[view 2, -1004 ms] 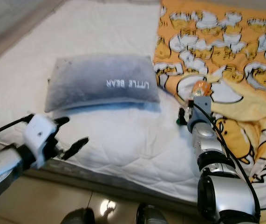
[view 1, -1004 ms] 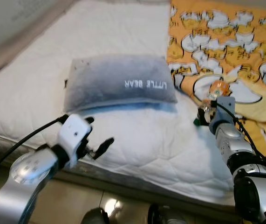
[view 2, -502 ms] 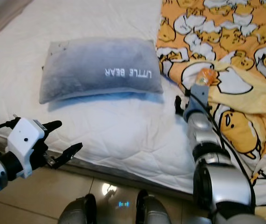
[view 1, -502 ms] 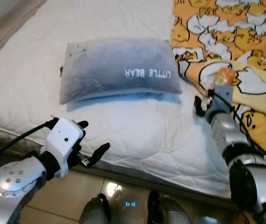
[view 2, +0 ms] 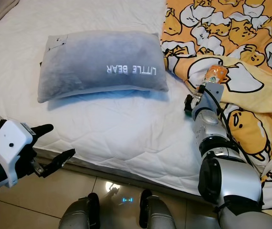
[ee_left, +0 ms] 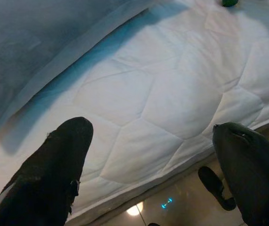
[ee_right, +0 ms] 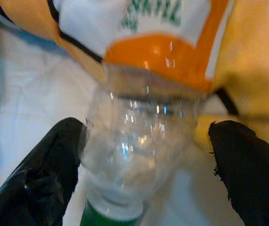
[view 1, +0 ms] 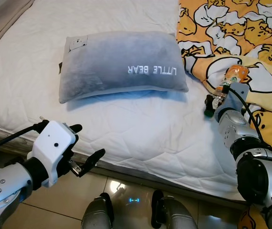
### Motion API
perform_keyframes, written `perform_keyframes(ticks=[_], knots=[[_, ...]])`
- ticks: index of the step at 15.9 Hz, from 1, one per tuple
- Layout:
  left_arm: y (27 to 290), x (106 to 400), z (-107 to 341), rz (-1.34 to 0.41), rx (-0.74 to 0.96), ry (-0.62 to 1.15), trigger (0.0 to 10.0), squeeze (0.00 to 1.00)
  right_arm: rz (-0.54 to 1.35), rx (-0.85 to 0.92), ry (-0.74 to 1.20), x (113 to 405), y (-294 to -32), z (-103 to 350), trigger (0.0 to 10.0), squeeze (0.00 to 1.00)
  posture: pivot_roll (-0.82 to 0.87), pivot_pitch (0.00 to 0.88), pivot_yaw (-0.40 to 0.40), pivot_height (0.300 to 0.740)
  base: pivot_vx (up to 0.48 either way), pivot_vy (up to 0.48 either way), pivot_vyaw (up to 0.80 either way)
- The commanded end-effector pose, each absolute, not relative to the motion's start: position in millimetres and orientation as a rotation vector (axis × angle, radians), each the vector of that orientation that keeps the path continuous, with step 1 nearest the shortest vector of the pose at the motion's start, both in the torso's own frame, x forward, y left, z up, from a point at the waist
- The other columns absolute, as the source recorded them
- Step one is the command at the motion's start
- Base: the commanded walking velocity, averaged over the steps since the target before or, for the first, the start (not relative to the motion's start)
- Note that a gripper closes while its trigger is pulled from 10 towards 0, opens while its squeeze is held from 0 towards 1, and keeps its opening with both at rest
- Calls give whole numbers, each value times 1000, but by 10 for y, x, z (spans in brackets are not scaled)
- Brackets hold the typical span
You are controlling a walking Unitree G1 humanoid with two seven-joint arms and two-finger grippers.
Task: Clean up the room
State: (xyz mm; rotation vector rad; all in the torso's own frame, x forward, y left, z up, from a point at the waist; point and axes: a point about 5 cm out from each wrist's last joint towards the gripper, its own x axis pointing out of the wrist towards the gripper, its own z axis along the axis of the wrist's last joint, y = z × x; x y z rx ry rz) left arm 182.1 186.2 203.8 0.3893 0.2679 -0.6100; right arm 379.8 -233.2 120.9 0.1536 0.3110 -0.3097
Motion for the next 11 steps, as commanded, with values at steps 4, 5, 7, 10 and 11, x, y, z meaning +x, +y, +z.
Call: perform_keyframes(ticks=[4, 5, 7, 10, 11], knots=[[1867, 1745, 2159, -623, 407, 263, 10000, 510, -318, 255, 347, 3790, -2379, 1201, 1490, 0, 261, 321, 3, 740, 0, 0, 0], [1870, 1741, 2169, -623, 409, 263, 10000, 514, -312, 257, 345, 3794, -2373, 1208, 0, 0, 265, 321, 3, 740, 0, 0, 0], [1891, 1729, 2207, -615, 412, 268, 10000, 514, -294, 272, 336, 3811, -2350, 1230, 0, 0, 275, 322, 3, 740, 0, 0, 0], [1904, 1716, 2230, -611, 413, 273, 10000, 514, -287, 278, 335, 3816, -2339, 1233, 0, 0, 285, 322, 7, 740, 0, 0, 0], [1908, 1692, 2243, -610, 412, 279, 10000, 514, -292, 300, 340, 3815, -2332, 1226, 0, 0, 292, 322, 10, 740, 0, 0, 0]])
